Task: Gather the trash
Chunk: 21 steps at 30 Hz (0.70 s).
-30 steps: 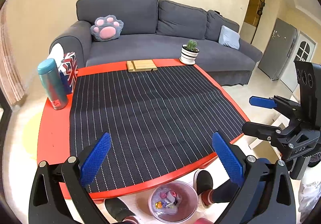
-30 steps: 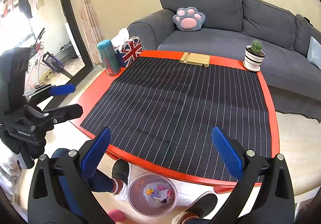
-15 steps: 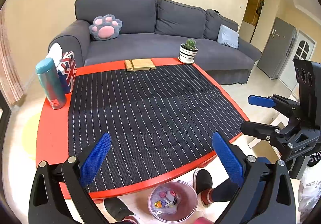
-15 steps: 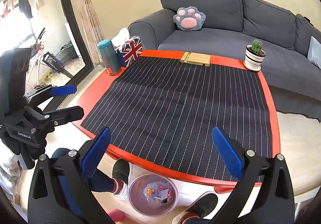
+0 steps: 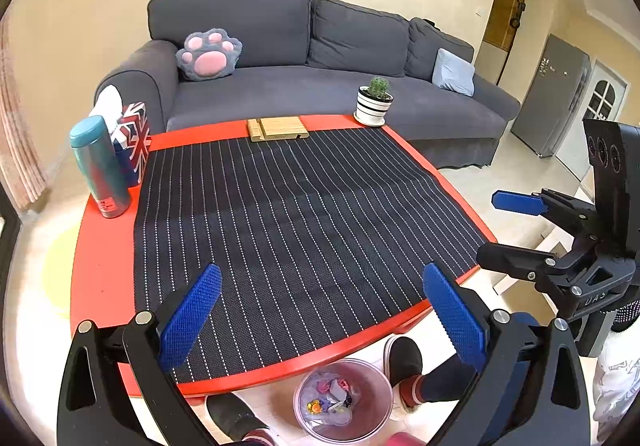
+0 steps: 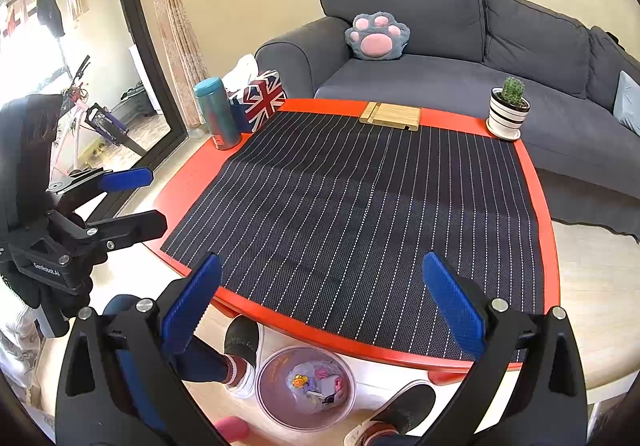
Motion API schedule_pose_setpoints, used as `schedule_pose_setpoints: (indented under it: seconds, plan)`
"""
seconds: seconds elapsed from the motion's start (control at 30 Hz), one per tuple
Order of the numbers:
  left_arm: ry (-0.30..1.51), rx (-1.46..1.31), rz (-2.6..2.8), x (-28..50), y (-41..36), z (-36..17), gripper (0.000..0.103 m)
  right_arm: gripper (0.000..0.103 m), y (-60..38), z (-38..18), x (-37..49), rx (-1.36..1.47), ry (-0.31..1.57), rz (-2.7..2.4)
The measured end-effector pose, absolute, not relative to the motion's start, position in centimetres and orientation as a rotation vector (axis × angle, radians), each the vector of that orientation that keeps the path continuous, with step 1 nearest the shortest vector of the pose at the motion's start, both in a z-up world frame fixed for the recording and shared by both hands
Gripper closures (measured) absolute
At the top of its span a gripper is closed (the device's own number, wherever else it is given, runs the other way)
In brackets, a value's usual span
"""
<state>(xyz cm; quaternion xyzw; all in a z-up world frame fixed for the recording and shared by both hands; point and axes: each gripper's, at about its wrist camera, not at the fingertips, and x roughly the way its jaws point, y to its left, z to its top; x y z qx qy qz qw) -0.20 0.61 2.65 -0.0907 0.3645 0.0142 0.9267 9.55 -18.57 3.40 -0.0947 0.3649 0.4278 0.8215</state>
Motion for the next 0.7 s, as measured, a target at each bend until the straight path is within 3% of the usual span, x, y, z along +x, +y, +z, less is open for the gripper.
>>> schedule_pose_setpoints:
  seconds: [0.7]
  plan:
    - [0.754, -0.167, 0.026, 0.20, 0.55, 2.52, 0.006, 0.004, -18.62, 3.23, 9.59, -0.201, 0.779, 0.910]
